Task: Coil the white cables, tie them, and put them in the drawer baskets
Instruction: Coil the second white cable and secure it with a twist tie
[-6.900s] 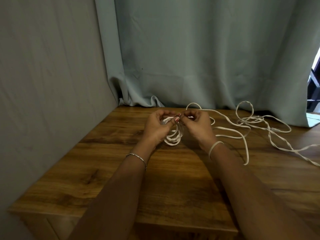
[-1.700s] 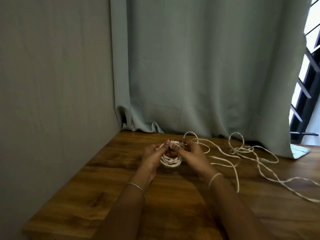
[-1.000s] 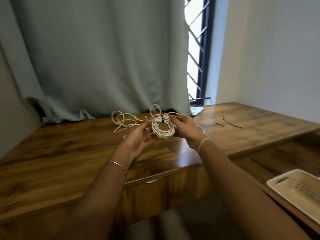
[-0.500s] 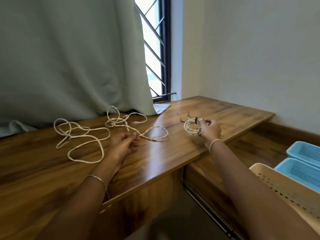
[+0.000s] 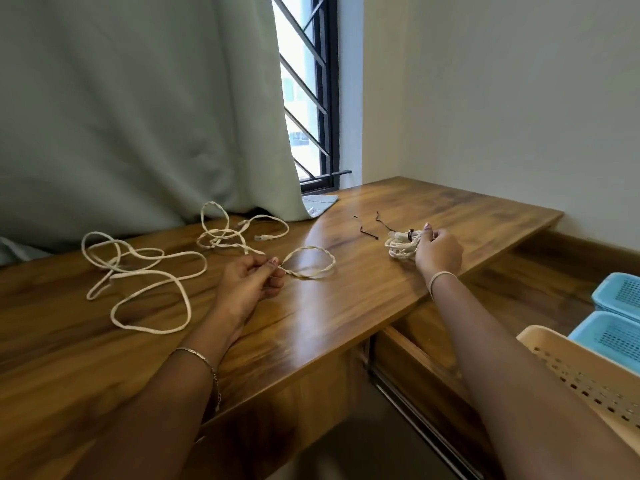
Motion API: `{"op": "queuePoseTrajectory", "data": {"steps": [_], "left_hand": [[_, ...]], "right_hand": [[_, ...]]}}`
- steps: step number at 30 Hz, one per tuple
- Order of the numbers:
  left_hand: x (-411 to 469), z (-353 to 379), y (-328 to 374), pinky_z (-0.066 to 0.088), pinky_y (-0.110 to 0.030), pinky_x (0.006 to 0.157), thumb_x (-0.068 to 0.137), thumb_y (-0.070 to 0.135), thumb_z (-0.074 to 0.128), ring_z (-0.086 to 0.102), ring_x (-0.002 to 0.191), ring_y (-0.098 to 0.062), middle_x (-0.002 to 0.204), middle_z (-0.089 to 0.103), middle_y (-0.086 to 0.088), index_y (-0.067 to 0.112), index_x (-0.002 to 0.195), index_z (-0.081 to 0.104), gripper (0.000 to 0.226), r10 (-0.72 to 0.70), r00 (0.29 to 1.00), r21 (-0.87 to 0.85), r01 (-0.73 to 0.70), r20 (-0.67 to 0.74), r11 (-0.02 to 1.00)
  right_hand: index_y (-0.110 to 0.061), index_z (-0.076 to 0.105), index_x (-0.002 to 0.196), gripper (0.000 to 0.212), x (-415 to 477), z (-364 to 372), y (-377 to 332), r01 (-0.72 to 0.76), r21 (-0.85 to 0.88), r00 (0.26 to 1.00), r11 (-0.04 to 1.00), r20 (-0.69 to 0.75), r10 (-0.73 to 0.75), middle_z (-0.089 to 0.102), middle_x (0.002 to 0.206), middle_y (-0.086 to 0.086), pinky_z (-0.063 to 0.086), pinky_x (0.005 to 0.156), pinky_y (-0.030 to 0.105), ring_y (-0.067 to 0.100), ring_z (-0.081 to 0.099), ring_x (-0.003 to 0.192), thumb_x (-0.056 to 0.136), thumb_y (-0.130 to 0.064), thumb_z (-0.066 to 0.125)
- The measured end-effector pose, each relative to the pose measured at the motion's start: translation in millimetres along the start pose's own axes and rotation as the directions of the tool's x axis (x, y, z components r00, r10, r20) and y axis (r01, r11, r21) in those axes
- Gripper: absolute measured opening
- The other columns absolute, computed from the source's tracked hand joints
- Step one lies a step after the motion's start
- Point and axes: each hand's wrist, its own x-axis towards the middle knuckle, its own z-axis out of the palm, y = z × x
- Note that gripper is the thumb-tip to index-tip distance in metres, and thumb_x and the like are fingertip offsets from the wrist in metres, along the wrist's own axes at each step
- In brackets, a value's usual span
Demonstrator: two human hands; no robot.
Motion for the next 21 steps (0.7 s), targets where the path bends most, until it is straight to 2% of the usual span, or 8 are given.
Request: {"op": "queuePoseTrajectory", "data": {"steps": [3,7,9,11,13,16,21], "left_hand": [[-1.6,-1.5,1.4,0.056,-0.027,0.063,0.093,0.009,0.061,0.062,0.064,-0.016,0.076,0.068,-0.011,0.001,0.098,0.065,0.011,0.01,1.0,-0.015,-0.011,-0.011,1.0],[-7.6,-0.6,3.3,0.054,-0.027,0.067,0.092,0.008,0.061,0.061,0.064,-0.014,0.076,0.068,-0.01,0.008,0.089,0.065,0.005,0.042,0.997,0.011,-0.041,-0.063,0.999],[-8.8,-0.3,2.3,0.054,-0.029,0.071,0.092,0.009,0.062,0.062,0.067,-0.016,0.077,0.068,-0.009,0.01,0.086,0.064,0.006,0.056,0.995,0.032,-0.053,-0.086,0.998],[-9.5,-3.0,2.3,0.054,-0.033,0.075,0.091,0.01,0.064,0.063,0.071,-0.017,0.078,0.069,-0.008,0.012,0.084,0.065,0.007,0.07,0.992,0.044,-0.065,-0.103,0.997],[-12.3,-10.0,5.3,0.053,-0.032,0.077,0.091,0.011,0.064,0.064,0.074,-0.017,0.079,0.069,-0.007,0.013,0.085,0.065,0.007,0.079,0.99,0.045,-0.074,-0.12,0.996],[-18.6,-25.8,13.0,0.053,-0.028,0.076,0.092,0.011,0.063,0.064,0.075,-0.015,0.081,0.069,-0.005,0.015,0.084,0.064,0.009,0.092,0.987,0.055,-0.085,-0.132,0.995],[-22.6,-73.6,25.0,0.053,-0.036,0.081,0.09,0.012,0.066,0.064,0.071,-0.014,0.075,0.068,-0.001,0.018,0.079,0.065,0.013,0.134,0.959,0.115,-0.108,-0.249,0.987]], "right_hand": [[-0.006,0.065,0.107,0.042,-3.5,0.3,0.6,0.049,-0.089,0.998,0.995,-0.029,-0.051,0.066,0.11,0.018,0.038,0.077,0.033,0.036,0.058,0.104,0.102,-0.037,0.038],[-0.006,0.063,0.117,0.044,-12.2,-3.4,-0.1,0.082,-0.182,0.996,0.98,-0.031,-0.089,0.052,0.128,0.018,0.039,0.095,0.038,0.036,0.049,0.116,0.102,-0.038,0.036],[-0.009,0.057,0.126,0.043,-20.6,-4.1,-3.7,0.178,-0.332,0.978,0.926,-0.046,-0.204,0.041,0.141,0.016,0.031,0.106,0.045,0.034,0.037,0.13,0.1,-0.038,0.038],[-0.014,0.049,0.133,0.042,-33.5,-1.1,-10.6,0.341,-0.428,0.922,0.837,-0.019,-0.386,0.031,0.15,0.013,0.022,0.11,0.051,0.032,0.025,0.14,0.098,-0.037,0.042],[-0.017,0.045,0.135,0.042,-52.4,5.8,-25.4,0.476,-0.407,0.862,0.78,0.039,-0.505,0.028,0.152,0.011,0.019,0.11,0.052,0.031,0.02,0.142,0.097,-0.033,0.046],[-0.018,0.045,0.134,0.042,-86.1,20.4,-53.0,0.634,-0.355,0.76,0.687,0.123,-0.638,0.032,0.15,0.009,0.019,0.107,0.052,0.029,0.026,0.139,0.094,-0.03,0.048],[-0.018,0.05,0.127,0.037,-149.0,45.5,-99.7,0.83,-0.208,0.553,0.518,0.192,-0.811,0.043,0.143,0.007,0.019,0.106,0.046,0.026,0.039,0.133,0.091,-0.027,0.051]]}}
